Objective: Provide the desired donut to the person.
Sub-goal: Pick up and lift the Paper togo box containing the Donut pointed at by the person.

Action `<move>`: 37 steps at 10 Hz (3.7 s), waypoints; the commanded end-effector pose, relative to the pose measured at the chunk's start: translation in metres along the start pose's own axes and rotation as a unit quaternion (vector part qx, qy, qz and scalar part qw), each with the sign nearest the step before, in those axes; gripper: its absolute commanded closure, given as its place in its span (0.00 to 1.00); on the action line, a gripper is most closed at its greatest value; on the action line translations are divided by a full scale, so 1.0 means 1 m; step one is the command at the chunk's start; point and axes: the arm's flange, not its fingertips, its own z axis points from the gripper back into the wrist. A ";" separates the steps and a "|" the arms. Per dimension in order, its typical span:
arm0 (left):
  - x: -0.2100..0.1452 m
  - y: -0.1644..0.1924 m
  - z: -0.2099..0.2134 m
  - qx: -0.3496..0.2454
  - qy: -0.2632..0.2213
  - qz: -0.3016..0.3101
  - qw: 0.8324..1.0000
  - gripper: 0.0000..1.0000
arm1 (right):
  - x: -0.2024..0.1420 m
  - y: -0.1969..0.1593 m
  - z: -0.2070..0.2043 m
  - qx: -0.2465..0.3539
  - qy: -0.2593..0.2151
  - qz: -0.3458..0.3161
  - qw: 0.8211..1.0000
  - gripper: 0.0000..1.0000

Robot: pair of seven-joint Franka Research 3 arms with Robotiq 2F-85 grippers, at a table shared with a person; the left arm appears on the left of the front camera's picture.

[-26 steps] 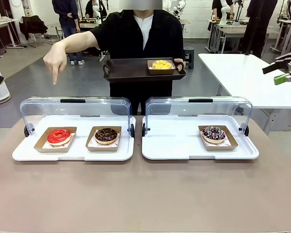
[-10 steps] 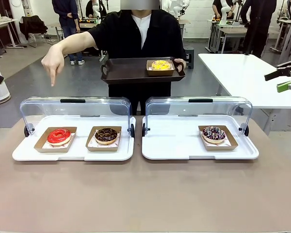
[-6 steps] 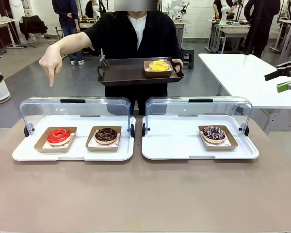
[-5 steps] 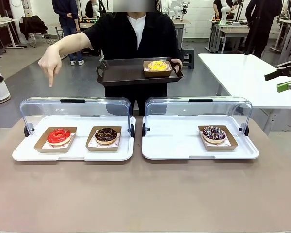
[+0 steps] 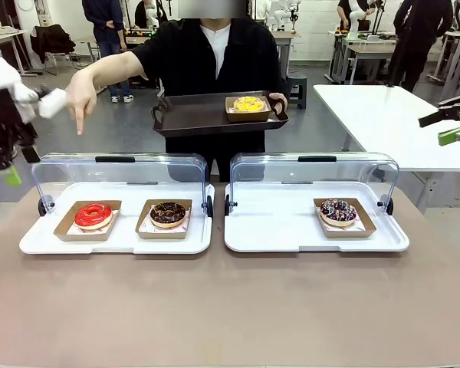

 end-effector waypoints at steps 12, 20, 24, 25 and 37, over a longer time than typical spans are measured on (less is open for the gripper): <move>-0.009 0.023 -0.118 0.012 -0.031 -0.059 0.998 0.00 | -0.001 -0.001 -0.001 -0.002 0.002 -0.002 1.000 0.00; -0.013 0.031 -0.142 0.018 -0.048 -0.055 0.997 0.00 | -0.001 -0.001 -0.001 -0.002 0.002 -0.002 1.000 0.00; -0.019 0.039 -0.172 0.021 -0.004 -0.064 0.998 0.00 | -0.001 -0.001 -0.001 -0.002 0.002 -0.002 1.000 0.00; -0.021 0.042 -0.178 0.023 0.003 -0.058 0.998 0.00 | -0.001 -0.001 -0.001 -0.002 0.002 -0.002 1.000 0.00; -0.024 0.051 -0.191 0.033 0.007 -0.039 0.999 0.29 | -0.001 -0.001 -0.001 -0.002 0.002 -0.002 1.000 0.00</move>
